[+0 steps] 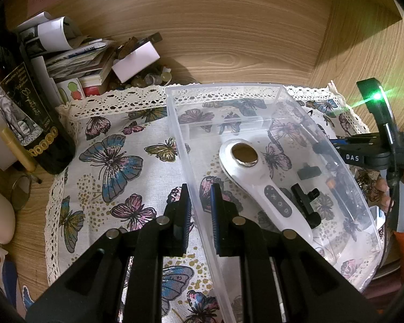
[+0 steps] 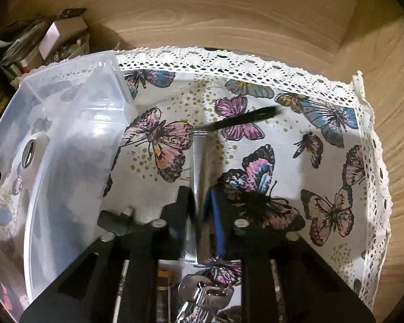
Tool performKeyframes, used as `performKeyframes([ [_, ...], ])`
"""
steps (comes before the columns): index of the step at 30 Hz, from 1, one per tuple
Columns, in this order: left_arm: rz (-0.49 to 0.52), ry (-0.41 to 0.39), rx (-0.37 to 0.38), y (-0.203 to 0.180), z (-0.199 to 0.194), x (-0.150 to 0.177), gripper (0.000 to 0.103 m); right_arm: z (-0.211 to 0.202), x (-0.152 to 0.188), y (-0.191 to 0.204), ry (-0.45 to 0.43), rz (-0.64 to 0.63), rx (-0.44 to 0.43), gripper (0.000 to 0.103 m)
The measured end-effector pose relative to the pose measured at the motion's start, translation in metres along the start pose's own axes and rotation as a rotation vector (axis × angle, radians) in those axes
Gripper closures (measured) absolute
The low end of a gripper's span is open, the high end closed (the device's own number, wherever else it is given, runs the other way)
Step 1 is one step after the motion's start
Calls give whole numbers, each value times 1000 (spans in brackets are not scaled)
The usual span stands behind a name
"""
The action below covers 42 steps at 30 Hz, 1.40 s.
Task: Organize rigid objects
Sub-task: 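Grasp the silver metal tube with the right gripper and lift it, then lower the silver tube into the clear box beside the device and release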
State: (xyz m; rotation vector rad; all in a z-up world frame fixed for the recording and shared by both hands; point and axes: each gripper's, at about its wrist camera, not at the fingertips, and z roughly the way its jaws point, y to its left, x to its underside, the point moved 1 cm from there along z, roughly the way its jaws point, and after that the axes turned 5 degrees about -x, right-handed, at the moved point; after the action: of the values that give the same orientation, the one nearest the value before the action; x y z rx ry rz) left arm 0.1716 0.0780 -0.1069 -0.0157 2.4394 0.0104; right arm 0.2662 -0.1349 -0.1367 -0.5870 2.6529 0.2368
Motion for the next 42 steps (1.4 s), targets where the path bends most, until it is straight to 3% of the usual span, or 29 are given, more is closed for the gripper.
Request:
performKeyframes([
  [14,9,-1,-9,-1,0,0,90,-100,7,28,-244,-91,1,89],
  [24,11,-2,-10,-1,0,-1,90,-131,6,77,-353,-206,-47,89],
  [33,11,-2,-10,-1,0,-1,90,-114,13,109,-306,-288,-91,89],
  [42,10,-2,-10,-1,0,-1,90,-70,20,116,-163,-289,-99,89],
])
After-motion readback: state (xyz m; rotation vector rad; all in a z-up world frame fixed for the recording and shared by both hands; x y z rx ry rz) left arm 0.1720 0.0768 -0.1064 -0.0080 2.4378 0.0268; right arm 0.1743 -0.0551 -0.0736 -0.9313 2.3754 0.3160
